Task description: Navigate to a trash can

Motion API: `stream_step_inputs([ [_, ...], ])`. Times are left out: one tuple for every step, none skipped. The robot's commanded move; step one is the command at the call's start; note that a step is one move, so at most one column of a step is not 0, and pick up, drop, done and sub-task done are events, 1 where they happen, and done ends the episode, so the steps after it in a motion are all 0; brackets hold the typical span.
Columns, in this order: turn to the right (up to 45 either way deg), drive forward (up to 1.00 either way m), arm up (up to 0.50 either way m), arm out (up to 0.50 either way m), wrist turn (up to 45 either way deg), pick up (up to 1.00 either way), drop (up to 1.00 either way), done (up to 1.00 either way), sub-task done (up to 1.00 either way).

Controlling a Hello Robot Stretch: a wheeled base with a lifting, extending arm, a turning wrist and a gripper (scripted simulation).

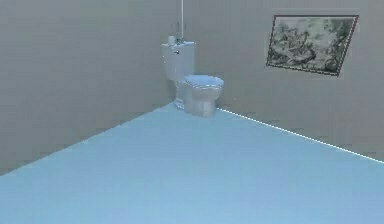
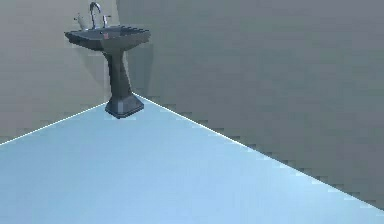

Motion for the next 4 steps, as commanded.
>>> stream_step_inputs([
  [-45.0, 0.0, 0.0, 0.0, 0.0, 0.0, 0.0, 0.0, 0.0],
  [0.0, 0.65, 0.0, 0.0, 0.0, 0.0, 0.0, 0.0, 0.0],
  [-24.0, 0.0, 0.0, 0.0, 0.0, 0.0, 0.0, 0.0, 0.0],
  [0.0, 1.0, 0.0, 0.0, 0.0, 0.0, 0.0, 0.0, 0.0],
])
